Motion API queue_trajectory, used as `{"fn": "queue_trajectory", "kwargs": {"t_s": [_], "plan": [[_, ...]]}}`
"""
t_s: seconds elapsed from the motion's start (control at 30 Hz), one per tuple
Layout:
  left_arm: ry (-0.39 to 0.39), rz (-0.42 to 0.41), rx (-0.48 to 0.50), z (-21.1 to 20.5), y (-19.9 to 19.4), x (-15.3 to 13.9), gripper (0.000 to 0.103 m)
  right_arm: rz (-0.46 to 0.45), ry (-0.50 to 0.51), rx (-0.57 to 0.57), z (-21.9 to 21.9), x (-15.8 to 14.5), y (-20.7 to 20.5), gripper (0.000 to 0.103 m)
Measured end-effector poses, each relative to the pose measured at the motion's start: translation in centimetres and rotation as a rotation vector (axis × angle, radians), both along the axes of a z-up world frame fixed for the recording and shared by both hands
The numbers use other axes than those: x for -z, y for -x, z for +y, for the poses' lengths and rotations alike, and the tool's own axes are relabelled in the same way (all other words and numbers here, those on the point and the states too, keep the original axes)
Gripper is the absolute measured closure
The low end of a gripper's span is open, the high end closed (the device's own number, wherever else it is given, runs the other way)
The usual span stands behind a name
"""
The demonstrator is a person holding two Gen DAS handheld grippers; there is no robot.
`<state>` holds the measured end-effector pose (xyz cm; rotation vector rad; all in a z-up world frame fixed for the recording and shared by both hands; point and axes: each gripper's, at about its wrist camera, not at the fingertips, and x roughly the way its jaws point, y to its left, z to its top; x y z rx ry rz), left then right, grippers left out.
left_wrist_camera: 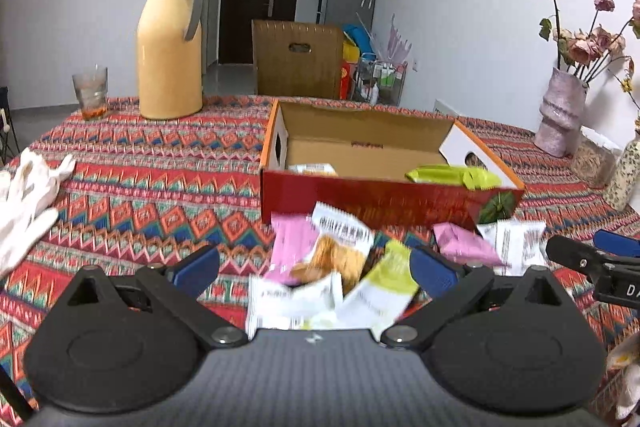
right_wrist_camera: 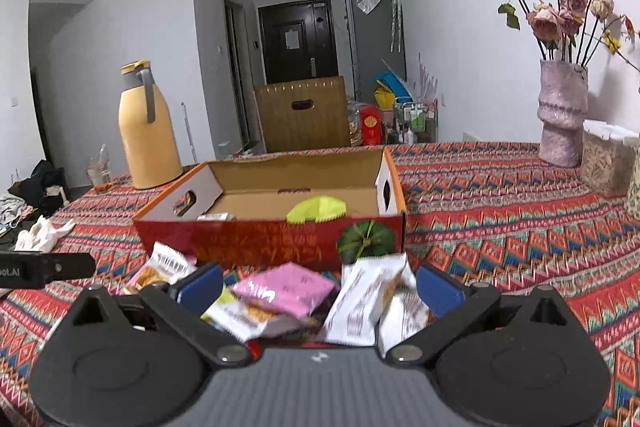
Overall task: Organize snacks
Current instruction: 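Withdraw both tools from the box back toward the snack pile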
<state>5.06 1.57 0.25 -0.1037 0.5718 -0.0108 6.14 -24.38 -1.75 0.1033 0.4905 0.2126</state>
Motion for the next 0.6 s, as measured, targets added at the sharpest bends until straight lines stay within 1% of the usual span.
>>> {"fn": "queue_trajectory", "kwargs": {"t_s": [0.17,0.27,0.6], "plan": [[0.008,0.0,-0.019,0.7,1.9,0.8,0.0,0.01,0.022,0.004,0.1,0.8,1.8,0.0],[0.014,0.007,-0.024,1.1,2.6,1.3,0.0,-0.004,0.033,0.011,0.1,1.0,3.3,0.0],[0.017,0.026,-0.004,0.6,3.9,1.9,0.0,0.01,0.048,0.012,0.3,1.6,6.9,0.0]]}}
